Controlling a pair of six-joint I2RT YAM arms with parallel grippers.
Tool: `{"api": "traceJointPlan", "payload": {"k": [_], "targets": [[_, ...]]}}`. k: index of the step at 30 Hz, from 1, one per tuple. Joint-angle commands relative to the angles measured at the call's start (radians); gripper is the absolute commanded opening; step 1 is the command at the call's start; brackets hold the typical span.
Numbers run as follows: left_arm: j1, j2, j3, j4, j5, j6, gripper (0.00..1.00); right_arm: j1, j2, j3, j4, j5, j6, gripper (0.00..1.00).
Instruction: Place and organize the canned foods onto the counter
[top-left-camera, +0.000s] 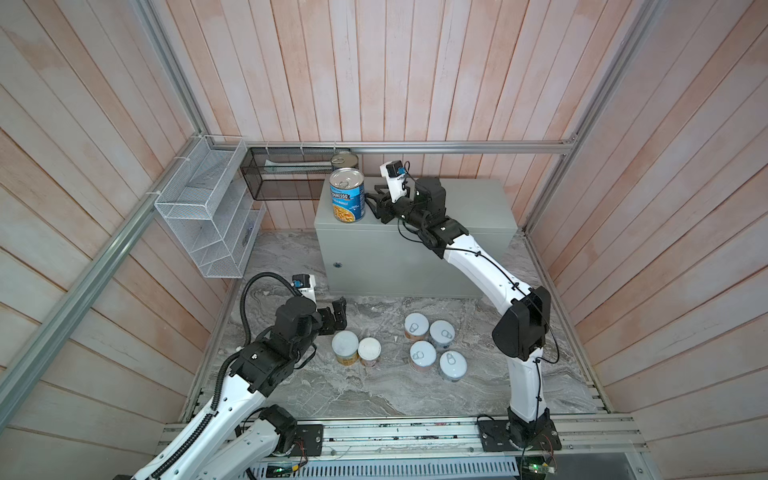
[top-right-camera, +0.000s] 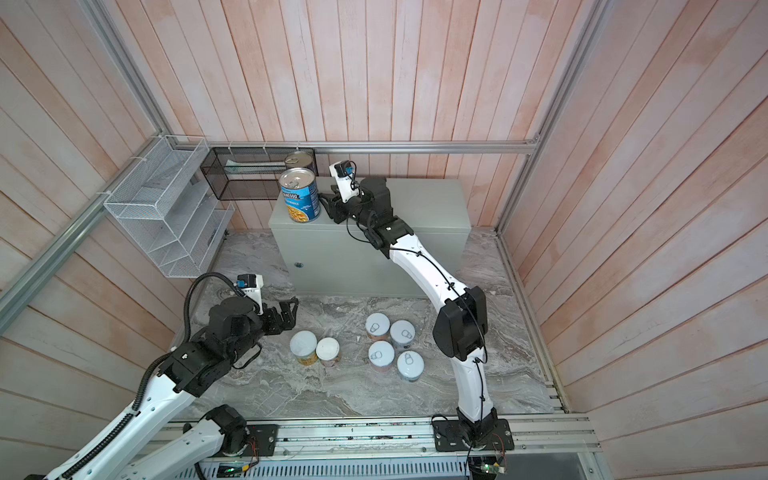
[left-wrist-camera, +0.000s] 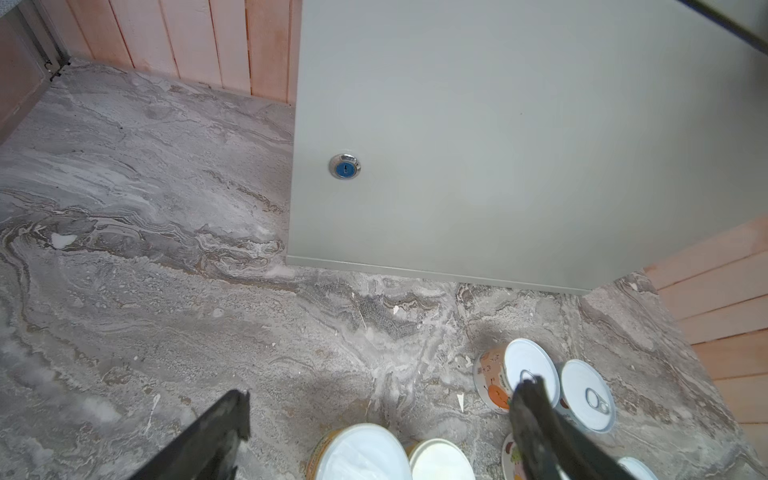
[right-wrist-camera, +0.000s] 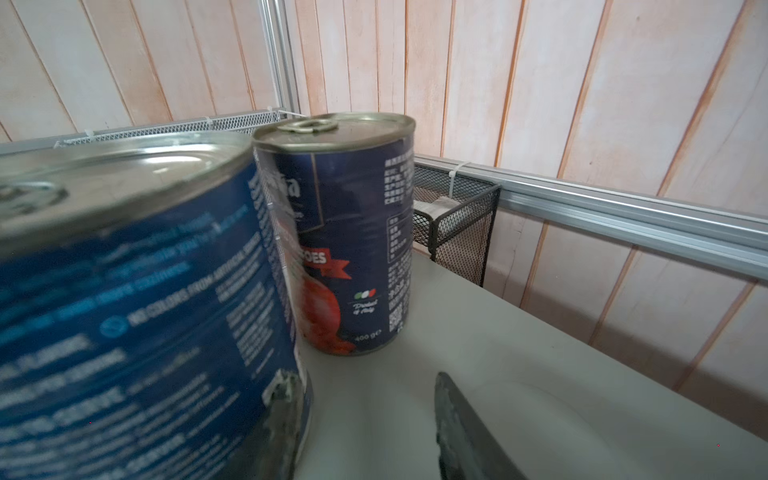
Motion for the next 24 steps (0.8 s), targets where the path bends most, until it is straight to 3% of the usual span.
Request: {"api": "traceJointPlan", "payload": {"k": [1, 5, 12, 20, 24], "targets": [[0.006, 0.000, -0.019, 0.003, -0.016, -0.004, 1.00, 0.023, 0.033, 0.061, -0.023, 0.002, -0.011, 0.52], [0.004, 0.008, -0.021, 0.005, -0.013, 0.000, 1.00, 0.022, 0.065, 0.134, -0.083, 0.029, -0.017, 0.54], [0.005, 0.015, -0.021, -0.004, -0.030, 0.014, 1.00, 0.021, 0.034, 0.125, -0.114, 0.093, -0.070, 0.72], [0.004, 0.042, -0.008, 0.022, -0.014, 0.031, 1.00, 0.016, -0.074, -0.003, -0.069, 0.159, -0.096, 0.80], [0.005, 0.064, 0.019, 0.060, -0.004, 0.040, 1.00, 0.015, -0.202, -0.172, -0.004, 0.214, -0.091, 0.85]]}}
